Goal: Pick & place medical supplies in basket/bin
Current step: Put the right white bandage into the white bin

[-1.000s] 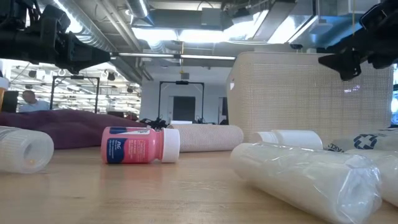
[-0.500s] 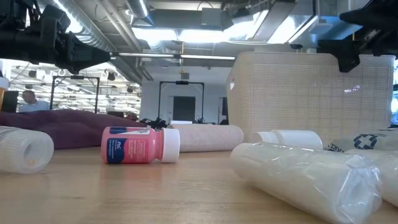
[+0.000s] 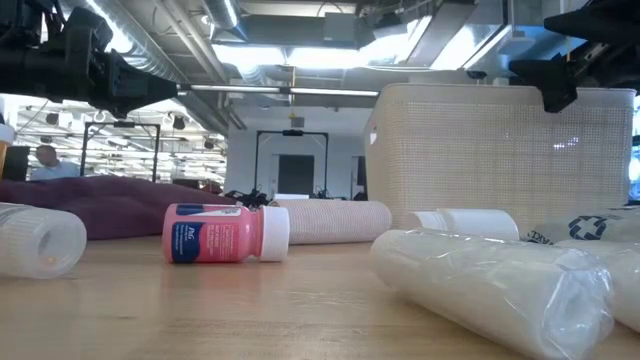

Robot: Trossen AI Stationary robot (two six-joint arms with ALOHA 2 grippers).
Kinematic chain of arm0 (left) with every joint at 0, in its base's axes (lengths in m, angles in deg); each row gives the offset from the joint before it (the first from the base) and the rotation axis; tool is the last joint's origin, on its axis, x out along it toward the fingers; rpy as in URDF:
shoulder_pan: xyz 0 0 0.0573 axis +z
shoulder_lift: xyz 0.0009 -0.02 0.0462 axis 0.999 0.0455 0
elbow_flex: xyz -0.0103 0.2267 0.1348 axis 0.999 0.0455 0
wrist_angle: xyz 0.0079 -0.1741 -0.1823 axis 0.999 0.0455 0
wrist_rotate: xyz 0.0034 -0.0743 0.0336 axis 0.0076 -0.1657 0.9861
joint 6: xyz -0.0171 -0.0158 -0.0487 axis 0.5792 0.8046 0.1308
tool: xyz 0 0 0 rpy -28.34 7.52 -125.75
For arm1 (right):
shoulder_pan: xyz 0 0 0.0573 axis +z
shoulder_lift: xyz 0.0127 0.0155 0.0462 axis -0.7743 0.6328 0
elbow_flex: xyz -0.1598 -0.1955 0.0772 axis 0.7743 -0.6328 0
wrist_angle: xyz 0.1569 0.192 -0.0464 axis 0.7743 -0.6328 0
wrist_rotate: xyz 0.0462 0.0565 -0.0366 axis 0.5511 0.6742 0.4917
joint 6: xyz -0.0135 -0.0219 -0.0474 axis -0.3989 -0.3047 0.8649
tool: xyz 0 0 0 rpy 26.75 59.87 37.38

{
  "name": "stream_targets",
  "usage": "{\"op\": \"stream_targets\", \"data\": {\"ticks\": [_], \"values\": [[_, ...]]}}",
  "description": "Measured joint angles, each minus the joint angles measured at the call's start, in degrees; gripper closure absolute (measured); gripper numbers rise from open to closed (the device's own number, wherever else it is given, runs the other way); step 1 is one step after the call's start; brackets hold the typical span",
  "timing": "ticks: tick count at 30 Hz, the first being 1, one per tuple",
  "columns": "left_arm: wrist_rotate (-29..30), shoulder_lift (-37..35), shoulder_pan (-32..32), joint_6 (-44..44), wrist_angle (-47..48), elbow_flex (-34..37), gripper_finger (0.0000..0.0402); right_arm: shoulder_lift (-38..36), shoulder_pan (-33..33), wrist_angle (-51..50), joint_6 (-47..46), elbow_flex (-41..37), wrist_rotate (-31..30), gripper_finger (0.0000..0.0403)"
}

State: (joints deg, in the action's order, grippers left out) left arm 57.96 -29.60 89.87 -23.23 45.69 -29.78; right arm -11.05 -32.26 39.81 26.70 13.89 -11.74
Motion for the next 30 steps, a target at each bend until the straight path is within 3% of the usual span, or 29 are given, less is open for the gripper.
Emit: {"op": "stream_targets", "data": {"ticks": [7, 13, 21, 30], "values": [[-0.02, 0.02, -0.02, 0.00, -0.50, 0.00, 0.0313, 17.72, 0.00, -1.85, -0.95, 11.56, -2.97, 0.0086], [-0.04, 0.02, 0.00, 0.00, -0.54, 0.00, 0.0313, 36.28, 0.02, -22.32, -10.55, 32.17, -2.99, 0.0086], [-0.07, 0.02, -0.02, 0.00, -0.56, 0.00, 0.0313, 59.25, 2.29, -60.14, -41.08, 56.41, -0.58, 0.0086], [-0.07, 0.02, -0.02, 0.00, -0.58, 0.00, 0.0313, 72.98, 10.71, -84.57, -74.48, 60.65, 3.74, 0.0086]]}}
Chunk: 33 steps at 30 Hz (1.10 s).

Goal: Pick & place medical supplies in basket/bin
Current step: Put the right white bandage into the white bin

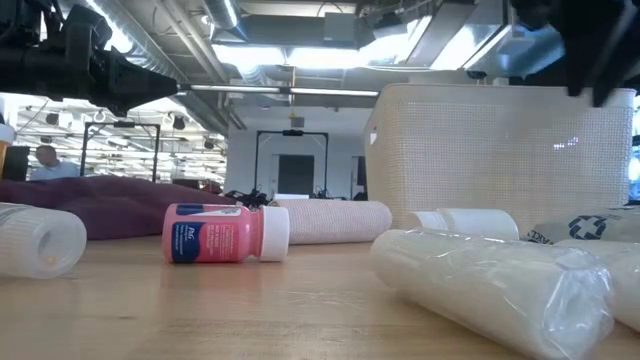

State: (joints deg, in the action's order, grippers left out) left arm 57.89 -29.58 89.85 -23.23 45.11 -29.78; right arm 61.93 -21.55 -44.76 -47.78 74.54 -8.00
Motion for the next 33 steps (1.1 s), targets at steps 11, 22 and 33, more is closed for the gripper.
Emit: {"op": "stream_targets", "data": {"ticks": [11, 22, 33], "values": [[0.00, 0.00, 0.02, 0.00, -0.01, -0.01, 0.0313, 3.55, 5.91, -0.21, -15.16, -7.24, 5.37, 0.0086], [-0.02, 0.00, 0.00, 0.00, -0.01, -0.02, 0.0313, 3.23, 5.83, 13.47, -15.37, -20.03, 7.90, 0.0086], [-0.02, 0.00, 0.01, 0.00, 0.00, -0.02, 0.0313, 1.89, 5.79, 26.27, -15.38, -28.79, 9.99, 0.0086]]}}
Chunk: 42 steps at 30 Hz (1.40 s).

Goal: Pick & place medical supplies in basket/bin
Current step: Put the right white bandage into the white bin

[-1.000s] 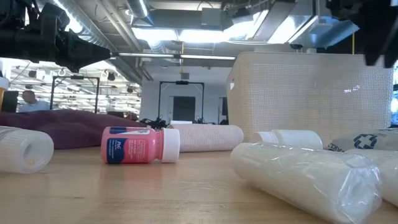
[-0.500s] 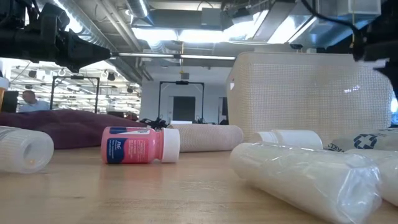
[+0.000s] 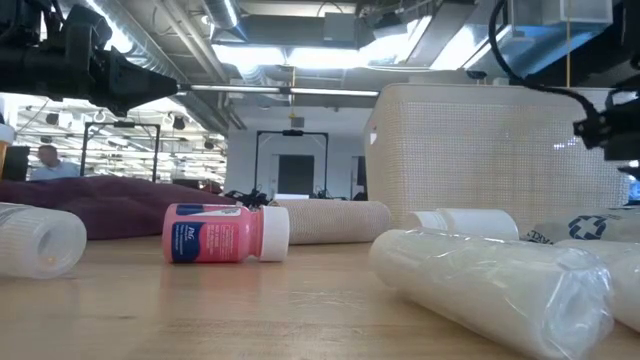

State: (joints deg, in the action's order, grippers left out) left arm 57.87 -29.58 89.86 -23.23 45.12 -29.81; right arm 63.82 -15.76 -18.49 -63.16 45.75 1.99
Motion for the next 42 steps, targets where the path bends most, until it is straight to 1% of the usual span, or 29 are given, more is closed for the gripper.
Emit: {"op": "stream_targets", "data": {"ticks": [3, 6, 9, 16, 18, 20, 24, 26, 28, 32, 37, 39, 42], "values": [[0.01, 0.00, 0.00, 0.00, -0.01, 0.00, 0.0313, 0.00, 0.00, 4.27, 0.32, -0.91, -0.02, 0.0089], [0.00, -0.01, 0.01, 0.00, 0.00, 0.00, 0.0313, -0.02, 0.00, 7.34, 1.36, -1.64, -0.52, 0.0108], [0.01, 0.00, 0.00, 0.00, -0.01, 0.00, 0.0313, -0.02, 0.00, 7.59, 1.31, -2.62, -1.20, 0.0144], [0.09, 0.00, 0.00, 0.00, -0.01, 0.00, 0.0313, -0.02, 0.00, 7.20, 2.57, -2.92, -1.74, 0.0245], [0.09, 0.00, 0.00, 0.00, -0.01, 0.00, 0.0313, 0.01, 0.00, 6.88, 5.79, -1.96, -2.25, 0.0266], [0.09, 0.00, -0.01, 0.00, -0.01, 0.00, 0.0313, 0.02, 0.00, 6.79, 8.72, -0.11, -2.70, 0.0279], [0.07, 0.00, 0.00, 0.00, 0.01, 0.00, 0.0313, 0.02, 0.00, 2.48, 12.40, 5.81, -4.31, 0.0281], [0.07, 0.00, 0.01, 0.00, 0.01, 0.00, 0.0313, 0.02, 0.02, -1.20, 14.60, 9.74, -6.96, 0.0275], [0.04, -0.01, 0.00, 0.00, 0.01, 0.00, 0.0313, 0.02, 0.02, -3.51, 18.26, 14.09, -10.99, 0.0272], [0.04, 0.00, -0.01, 0.00, 0.01, 0.00, 0.0313, 0.02, -0.28, -3.72, 29.72, 23.24, -23.25, 0.0273], [0.07, 0.00, 0.01, 0.00, 0.01, 0.00, 0.0313, 0.02, -3.10, -3.41, 45.12, 36.24, -35.70, 0.0273], [0.07, 0.00, 0.01, 0.00, 0.01, 0.00, 0.0313, 0.00, -5.49, -3.57, 50.11, 41.11, -38.64, 0.0273], [-0.17, 0.00, -0.01, 0.00, 0.01, 0.00, 0.0313, 0.00, -10.92, -7.04, 53.90, 47.65, -39.21, 0.0273]]}}
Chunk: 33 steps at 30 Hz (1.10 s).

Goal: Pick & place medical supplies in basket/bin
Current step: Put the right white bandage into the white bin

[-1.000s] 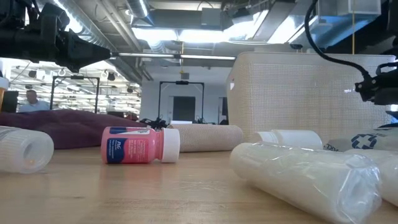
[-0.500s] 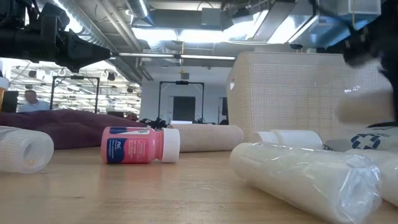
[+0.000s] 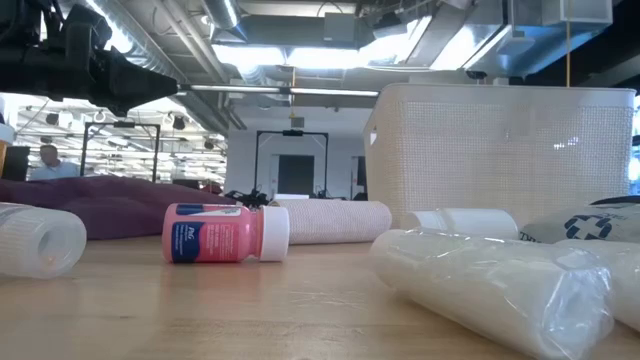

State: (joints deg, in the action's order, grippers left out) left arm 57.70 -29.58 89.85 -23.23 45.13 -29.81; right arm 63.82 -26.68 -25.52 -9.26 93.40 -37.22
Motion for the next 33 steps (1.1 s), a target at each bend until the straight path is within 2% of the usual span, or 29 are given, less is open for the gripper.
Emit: {"op": "stream_targets", "data": {"ticks": [6, 9, 12, 16, 22, 28, 33], "values": [[0.06, 0.00, 0.00, 0.00, 0.00, 0.00, 0.0313, -0.02, -17.13, -17.45, -2.20, 7.64, 0.83, 0.0274], [0.06, 0.00, 0.00, 0.00, 0.00, 0.00, 0.0313, -0.02, -27.00, -23.23, -3.10, 7.70, 4.97, 0.0274], [0.06, 0.00, 0.00, 0.00, 0.00, 0.00, 0.0313, -0.07, -35.33, -23.72, -2.65, 6.00, 10.02, 0.0274], [0.08, 0.00, 0.00, 0.00, 0.00, 0.00, 0.0313, -0.02, -44.06, -18.17, 3.09, 1.69, 15.21, 0.0274], [0.11, 0.00, 0.00, 0.00, 0.01, 0.00, 0.0313, 0.18, -52.29, 1.16, 13.24, -8.74, 23.51, 0.0272], [0.22, 0.00, 0.00, 0.00, 0.02, 0.00, 0.0313, 0.54, -56.32, 20.21, 12.98, -20.59, 32.38, 0.0271], [0.20, 0.00, 0.00, 0.00, 0.07, 0.00, 0.0313, 1.36, -57.25, 30.49, 10.61, -28.68, 34.01, 0.0271]]}}
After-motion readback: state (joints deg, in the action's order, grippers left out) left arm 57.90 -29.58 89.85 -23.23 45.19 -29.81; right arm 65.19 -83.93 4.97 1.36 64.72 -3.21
